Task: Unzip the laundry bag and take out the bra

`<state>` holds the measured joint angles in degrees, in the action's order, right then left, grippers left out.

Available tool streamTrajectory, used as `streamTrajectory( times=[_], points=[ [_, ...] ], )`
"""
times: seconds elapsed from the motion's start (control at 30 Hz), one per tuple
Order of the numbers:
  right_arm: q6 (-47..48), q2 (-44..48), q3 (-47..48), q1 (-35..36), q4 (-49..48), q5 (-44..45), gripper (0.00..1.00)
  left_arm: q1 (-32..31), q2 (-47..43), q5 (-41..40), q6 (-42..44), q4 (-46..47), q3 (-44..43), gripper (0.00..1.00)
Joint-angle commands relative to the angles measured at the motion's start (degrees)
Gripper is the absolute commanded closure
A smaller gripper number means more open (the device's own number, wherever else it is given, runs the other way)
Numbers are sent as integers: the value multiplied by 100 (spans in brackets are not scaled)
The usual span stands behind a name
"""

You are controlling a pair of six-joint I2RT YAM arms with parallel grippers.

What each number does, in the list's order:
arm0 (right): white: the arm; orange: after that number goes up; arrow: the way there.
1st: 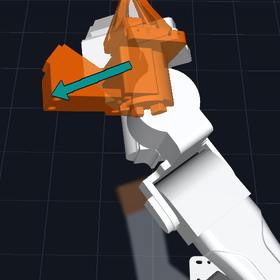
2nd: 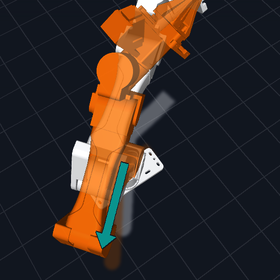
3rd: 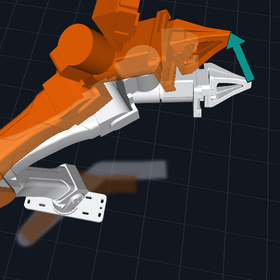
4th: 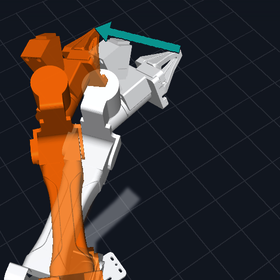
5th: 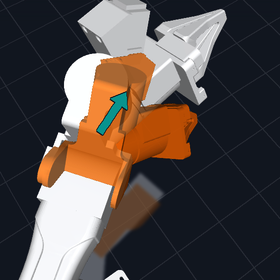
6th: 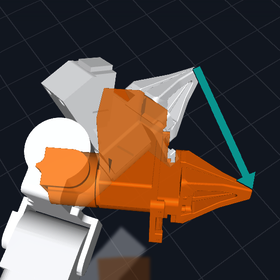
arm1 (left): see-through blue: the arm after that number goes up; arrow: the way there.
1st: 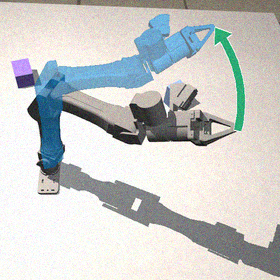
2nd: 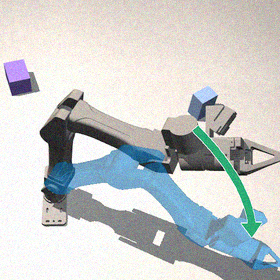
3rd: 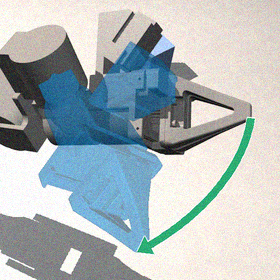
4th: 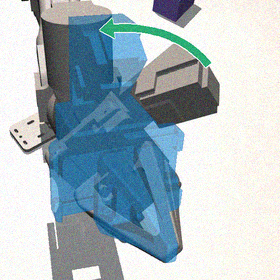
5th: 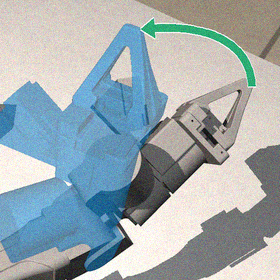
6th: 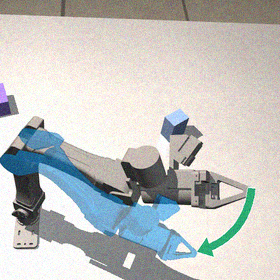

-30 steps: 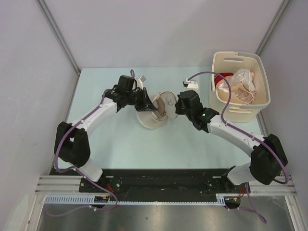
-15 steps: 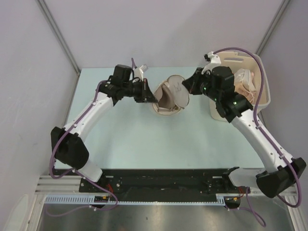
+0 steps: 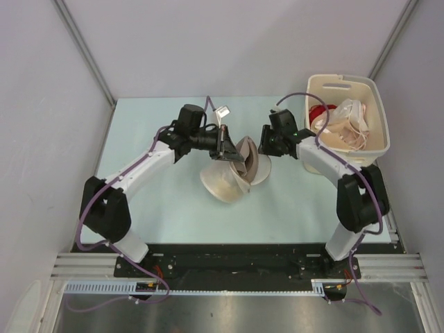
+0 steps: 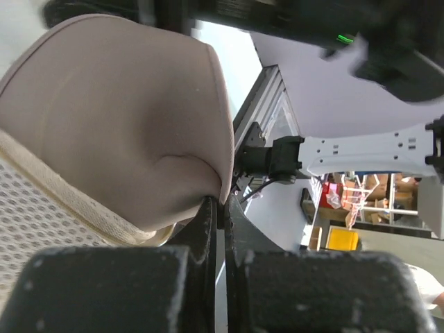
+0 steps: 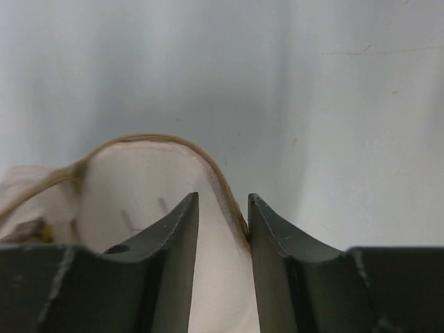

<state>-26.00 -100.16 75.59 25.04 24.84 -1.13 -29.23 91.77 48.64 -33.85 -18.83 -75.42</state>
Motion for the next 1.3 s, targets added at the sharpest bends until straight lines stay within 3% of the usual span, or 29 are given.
streamTrajectory(
  times=[0.0,0.13,0.2,0.3,0.4,0.63,0.8,1.07,1.27],
  points=[
    [-177,1443,-62,124,-260,359,60,5,96,383,-211,415,-175,99],
    [-335,2252,-255,89,-147,455,57,14,78,111,-245,441,-236,100],
    [-432,2561,-369,89,-164,455,46,5,96,40,-245,450,-350,100],
    [-520,2931,-510,28,-408,-200,30,14,175,23,-210,371,-535,100],
    [-669,2774,-554,80,-515,-1212,25,5,228,58,-184,345,-562,100],
    [-845,2107,-651,344,-717,-1126,19,5,149,66,-140,363,-448,100],
    [-837,1851,-660,414,-674,-655,21,14,87,75,-105,310,-465,99],
    [-898,2307,-1177,309,-664,-186,25,40,78,58,-61,257,-465,100],
    [-925,2695,-1600,72,-823,-528,27,41,78,58,-43,239,-448,100]
  ],
)
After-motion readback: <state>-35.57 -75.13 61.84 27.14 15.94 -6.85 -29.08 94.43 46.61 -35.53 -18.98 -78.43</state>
